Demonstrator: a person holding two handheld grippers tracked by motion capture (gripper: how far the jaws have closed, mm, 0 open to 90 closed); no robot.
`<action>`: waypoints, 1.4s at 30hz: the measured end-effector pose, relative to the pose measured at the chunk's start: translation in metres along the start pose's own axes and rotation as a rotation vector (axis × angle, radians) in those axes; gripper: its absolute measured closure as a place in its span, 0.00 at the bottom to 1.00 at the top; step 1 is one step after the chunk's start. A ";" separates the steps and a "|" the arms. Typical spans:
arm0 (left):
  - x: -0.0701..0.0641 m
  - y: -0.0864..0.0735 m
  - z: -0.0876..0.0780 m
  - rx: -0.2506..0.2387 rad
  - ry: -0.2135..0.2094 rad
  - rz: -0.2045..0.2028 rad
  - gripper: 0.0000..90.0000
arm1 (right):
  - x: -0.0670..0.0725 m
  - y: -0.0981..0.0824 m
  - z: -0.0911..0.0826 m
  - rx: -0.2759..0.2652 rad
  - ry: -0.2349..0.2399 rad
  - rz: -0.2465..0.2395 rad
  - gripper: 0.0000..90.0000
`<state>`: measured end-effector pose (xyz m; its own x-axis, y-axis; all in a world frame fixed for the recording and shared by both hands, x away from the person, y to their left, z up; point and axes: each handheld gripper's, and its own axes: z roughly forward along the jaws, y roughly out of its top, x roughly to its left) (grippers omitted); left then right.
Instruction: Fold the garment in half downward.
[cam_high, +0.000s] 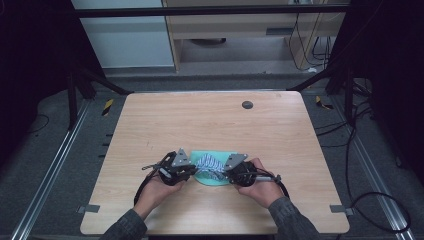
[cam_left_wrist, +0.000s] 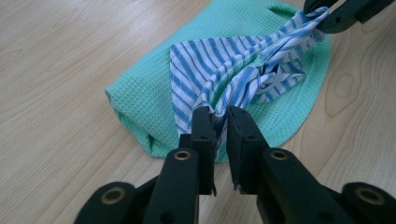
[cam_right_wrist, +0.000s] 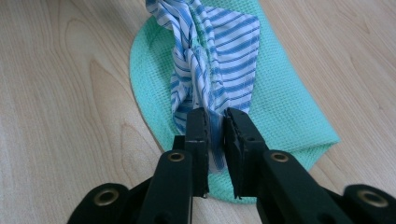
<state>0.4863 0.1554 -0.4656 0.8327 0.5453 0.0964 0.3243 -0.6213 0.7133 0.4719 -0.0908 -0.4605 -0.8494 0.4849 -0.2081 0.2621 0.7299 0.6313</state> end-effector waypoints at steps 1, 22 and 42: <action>0.000 0.000 0.000 -0.009 0.006 -0.003 0.86 | 0.000 0.000 0.000 0.000 -0.002 0.002 0.83; -0.005 -0.004 -0.002 -0.007 0.011 0.036 0.97 | 0.002 0.008 -0.002 0.046 0.016 0.000 0.91; -0.021 -0.022 -0.005 0.071 -0.034 0.101 1.00 | 0.022 -0.008 0.003 0.053 0.063 -0.044 0.96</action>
<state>0.4592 0.1609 -0.4798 0.8771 0.4592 0.1411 0.2678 -0.7112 0.6499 0.4522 -0.0846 -0.4726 -0.8871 0.4222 -0.1863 0.2468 0.7752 0.5815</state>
